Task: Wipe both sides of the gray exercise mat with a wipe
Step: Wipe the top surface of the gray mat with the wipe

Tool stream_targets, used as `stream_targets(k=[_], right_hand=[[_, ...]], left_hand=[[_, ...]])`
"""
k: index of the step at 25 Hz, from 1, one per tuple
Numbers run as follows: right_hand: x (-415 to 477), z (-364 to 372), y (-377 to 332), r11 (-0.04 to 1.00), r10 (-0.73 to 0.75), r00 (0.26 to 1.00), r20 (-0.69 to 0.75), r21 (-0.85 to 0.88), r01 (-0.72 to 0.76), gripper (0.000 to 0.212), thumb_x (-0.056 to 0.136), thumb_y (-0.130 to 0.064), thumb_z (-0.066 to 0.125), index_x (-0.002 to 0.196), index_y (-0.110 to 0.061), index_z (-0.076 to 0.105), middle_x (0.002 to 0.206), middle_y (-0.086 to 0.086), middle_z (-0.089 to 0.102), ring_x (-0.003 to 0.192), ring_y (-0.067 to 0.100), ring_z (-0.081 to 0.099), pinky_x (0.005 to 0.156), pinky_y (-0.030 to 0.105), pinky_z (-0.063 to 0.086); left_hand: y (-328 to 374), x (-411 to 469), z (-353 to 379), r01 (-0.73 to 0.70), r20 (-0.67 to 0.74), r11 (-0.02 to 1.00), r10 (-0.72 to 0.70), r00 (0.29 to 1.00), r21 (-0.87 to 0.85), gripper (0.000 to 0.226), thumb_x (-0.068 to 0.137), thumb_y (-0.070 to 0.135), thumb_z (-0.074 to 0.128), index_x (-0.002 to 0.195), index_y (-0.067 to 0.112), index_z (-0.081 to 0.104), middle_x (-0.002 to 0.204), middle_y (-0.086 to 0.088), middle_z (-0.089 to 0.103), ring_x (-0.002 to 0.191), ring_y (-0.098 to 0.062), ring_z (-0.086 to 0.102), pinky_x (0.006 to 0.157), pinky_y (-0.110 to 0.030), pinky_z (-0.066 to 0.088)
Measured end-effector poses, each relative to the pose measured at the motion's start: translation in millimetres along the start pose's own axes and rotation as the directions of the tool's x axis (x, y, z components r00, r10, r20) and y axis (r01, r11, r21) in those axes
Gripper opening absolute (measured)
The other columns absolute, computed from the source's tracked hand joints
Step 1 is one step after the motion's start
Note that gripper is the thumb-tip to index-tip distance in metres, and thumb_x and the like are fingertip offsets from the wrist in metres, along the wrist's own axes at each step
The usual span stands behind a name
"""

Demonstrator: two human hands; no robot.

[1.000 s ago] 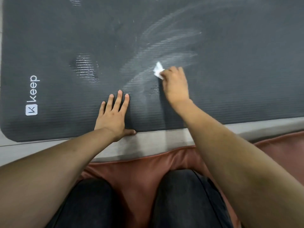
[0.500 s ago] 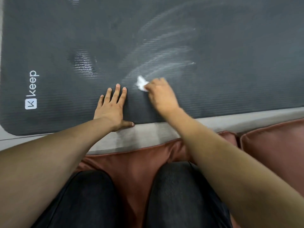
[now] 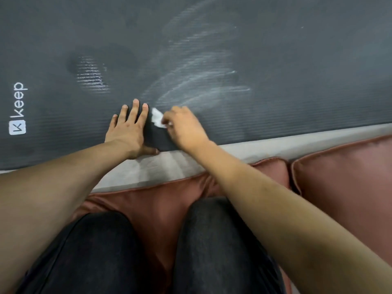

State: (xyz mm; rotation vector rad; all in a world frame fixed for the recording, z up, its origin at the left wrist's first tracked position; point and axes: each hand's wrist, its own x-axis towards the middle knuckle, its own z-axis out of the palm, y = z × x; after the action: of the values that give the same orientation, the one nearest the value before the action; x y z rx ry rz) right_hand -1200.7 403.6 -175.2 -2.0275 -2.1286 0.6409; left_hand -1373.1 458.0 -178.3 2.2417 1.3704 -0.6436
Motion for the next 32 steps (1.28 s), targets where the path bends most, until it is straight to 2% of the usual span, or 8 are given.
stream_targets(k=[7, 12, 14, 17, 21, 26, 28, 32], right_hand=[[-70, -63, 159, 0.626, 0.755, 0.554, -0.349, 0.133, -0.769, 0.028, 0.081, -0.005, 0.048, 0.097, -0.013, 0.071, 0.105, 0.016, 0.06, 0.099, 0.038, 0.057, 0.087, 0.039, 0.046], [-28, 3, 1, 0.992, 0.123, 0.992, 0.007, 0.023, -0.123, 0.02, 0.073, -0.005, 0.059, 0.089, -0.012, 0.067, 0.097, 0.013, 0.059, 0.091, 0.036, 0.054, 0.076, 0.04, 0.046], [-30, 5, -7, 0.998, -0.057, 0.994, 0.093, 0.036, 0.054, 0.018, 0.076, -0.005, 0.058, 0.091, -0.013, 0.065, 0.098, 0.012, 0.056, 0.092, 0.034, 0.051, 0.079, 0.042, 0.046], [-55, -18, 82, 0.966, 0.251, 0.963, -0.1, -0.035, -0.256, 0.021, 0.078, -0.008, 0.056, 0.095, -0.013, 0.067, 0.097, 0.014, 0.057, 0.092, 0.038, 0.055, 0.077, 0.037, 0.043], [-91, -47, 152, 0.625, 0.764, 0.557, -0.326, 0.16, -0.764, 0.03, 0.08, -0.007, 0.046, 0.102, -0.014, 0.065, 0.109, 0.015, 0.055, 0.099, 0.039, 0.052, 0.087, 0.038, 0.042], [-33, 9, 20, 0.991, 0.122, 0.988, -0.099, 0.058, -0.117, 0.023, 0.075, -0.005, 0.061, 0.096, -0.01, 0.067, 0.097, 0.015, 0.056, 0.089, 0.036, 0.052, 0.071, 0.041, 0.046], [-30, 11, 20, 0.994, -0.107, 0.993, -0.042, 0.004, 0.107, 0.023, 0.076, -0.006, 0.061, 0.097, -0.012, 0.066, 0.094, 0.013, 0.053, 0.086, 0.033, 0.049, 0.067, 0.042, 0.047], [-26, -36, 146, 0.935, 0.311, 0.879, -0.363, -0.049, -0.351, 0.02, 0.08, -0.005, 0.056, 0.095, -0.01, 0.068, 0.095, 0.017, 0.057, 0.09, 0.039, 0.053, 0.077, 0.04, 0.039]], left_hand=[[2, 2, 1, 0.004, 0.005, 0.998, -0.004, 1.0, 0.065, 0.142, 0.067, 0.079, 0.073, 0.158, 0.026, -0.022, 0.167, 0.0, -0.027, 0.156, -0.032, -0.012, 0.127, -0.05, 0.003], [5, 1, -2, 0.028, 0.016, 0.999, -0.029, 0.999, 0.045, 0.142, 0.066, 0.076, 0.076, 0.159, 0.028, -0.02, 0.167, 0.001, -0.026, 0.156, -0.031, -0.011, 0.127, -0.049, 0.005], [7, -1, -3, 0.036, 0.018, 0.999, -0.036, 0.999, 0.033, 0.142, 0.066, 0.075, 0.077, 0.159, 0.028, -0.02, 0.167, 0.001, -0.025, 0.157, -0.03, -0.011, 0.127, -0.049, 0.006], [7, -1, -3, 0.034, 0.023, 0.998, -0.035, 0.999, 0.055, 0.143, 0.066, 0.075, 0.077, 0.159, 0.027, -0.021, 0.167, 0.0, -0.026, 0.156, -0.031, -0.012, 0.127, -0.05, 0.006], [10, 0, -5, 0.055, 0.035, 0.997, -0.057, 0.998, 0.06, 0.144, 0.066, 0.074, 0.078, 0.158, 0.027, -0.023, 0.166, 0.0, -0.028, 0.156, -0.031, -0.013, 0.127, -0.05, 0.006], [21, 2, -12, 0.095, 0.052, 0.995, -0.097, 0.994, 0.039, 0.143, 0.064, 0.066, 0.085, 0.161, 0.02, -0.01, 0.169, -0.004, -0.018, 0.156, -0.034, -0.004, 0.123, -0.056, 0.021], [26, 8, -24, 0.119, 0.06, 0.992, -0.117, 0.991, -0.035, 0.136, 0.063, 0.07, 0.082, 0.161, 0.017, 0.004, 0.169, -0.006, -0.008, 0.155, -0.037, 0.004, 0.12, -0.059, 0.026], [30, 21, -32, 0.079, -0.076, 0.991, -0.088, 0.993, -0.113, 0.118, 0.066, 0.071, 0.08, 0.158, 0.034, 0.017, 0.169, 0.0, 0.002, 0.153, -0.037, 0.01, 0.114, -0.066, 0.031]])
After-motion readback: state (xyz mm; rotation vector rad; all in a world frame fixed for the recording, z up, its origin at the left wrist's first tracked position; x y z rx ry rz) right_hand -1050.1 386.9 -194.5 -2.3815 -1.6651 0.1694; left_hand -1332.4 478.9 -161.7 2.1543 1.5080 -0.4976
